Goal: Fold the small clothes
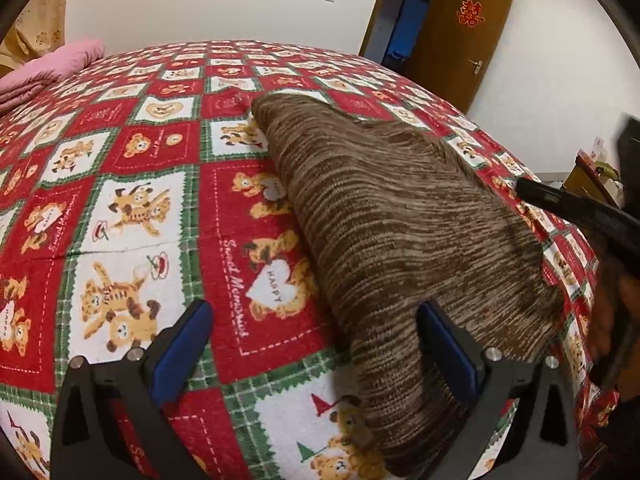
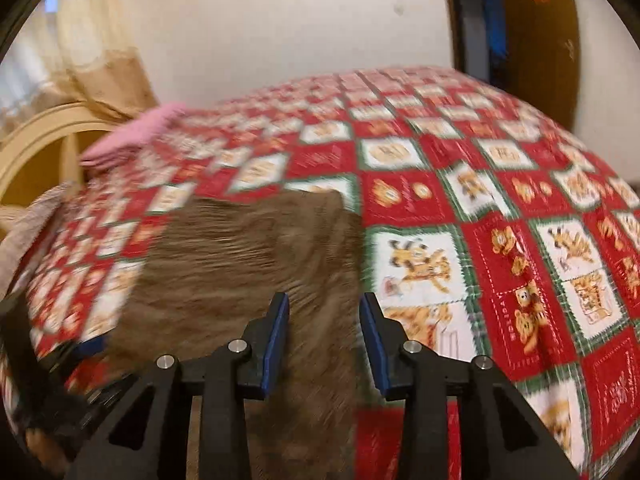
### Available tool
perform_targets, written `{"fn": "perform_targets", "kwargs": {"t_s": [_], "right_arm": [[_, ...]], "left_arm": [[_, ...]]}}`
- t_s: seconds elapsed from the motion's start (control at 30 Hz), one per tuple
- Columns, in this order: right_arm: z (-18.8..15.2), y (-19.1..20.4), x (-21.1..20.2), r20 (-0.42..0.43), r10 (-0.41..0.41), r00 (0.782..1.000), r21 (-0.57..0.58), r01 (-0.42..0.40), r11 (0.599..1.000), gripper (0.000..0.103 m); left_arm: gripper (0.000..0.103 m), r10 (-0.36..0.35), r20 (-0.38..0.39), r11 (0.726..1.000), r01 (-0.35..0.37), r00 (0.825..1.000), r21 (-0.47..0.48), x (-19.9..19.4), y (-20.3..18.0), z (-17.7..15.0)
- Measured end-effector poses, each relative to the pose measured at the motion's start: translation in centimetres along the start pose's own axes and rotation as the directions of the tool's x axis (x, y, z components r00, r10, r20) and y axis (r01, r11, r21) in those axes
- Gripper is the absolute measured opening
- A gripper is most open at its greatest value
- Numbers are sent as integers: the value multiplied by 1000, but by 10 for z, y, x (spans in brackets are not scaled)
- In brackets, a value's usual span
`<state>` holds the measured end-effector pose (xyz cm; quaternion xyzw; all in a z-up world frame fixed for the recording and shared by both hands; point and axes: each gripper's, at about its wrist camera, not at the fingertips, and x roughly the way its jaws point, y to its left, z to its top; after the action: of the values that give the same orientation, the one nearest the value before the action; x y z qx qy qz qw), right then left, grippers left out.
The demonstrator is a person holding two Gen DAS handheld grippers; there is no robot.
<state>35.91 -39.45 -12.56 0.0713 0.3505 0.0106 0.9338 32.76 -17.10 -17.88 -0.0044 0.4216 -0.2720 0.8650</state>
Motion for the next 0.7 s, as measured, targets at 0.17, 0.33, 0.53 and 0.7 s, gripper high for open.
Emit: {"fn": "perform_targets", "kwargs": {"t_s": [0.17, 0.33, 0.53, 0.7], "right_arm": [[-29, 38, -15, -9, 81, 997, -196, -81, 977, 38], [-52, 19, 19, -107, 77, 991, -154, -93, 984, 37], [-65, 21, 7, -97, 83, 992, -207, -102, 973, 38], [-63, 5, -4, -102, 138, 985, -174, -154, 972, 38]], "left_arm": [[103, 13, -5, 1000, -13, 1000, 11, 0, -1, 0], [103, 40, -10, 999, -40, 999, 27, 1, -4, -1], [103, 60, -18, 997, -59, 998, 40, 2, -7, -1], [103, 61, -19, 997, -61, 998, 40, 2, -6, -1]]}}
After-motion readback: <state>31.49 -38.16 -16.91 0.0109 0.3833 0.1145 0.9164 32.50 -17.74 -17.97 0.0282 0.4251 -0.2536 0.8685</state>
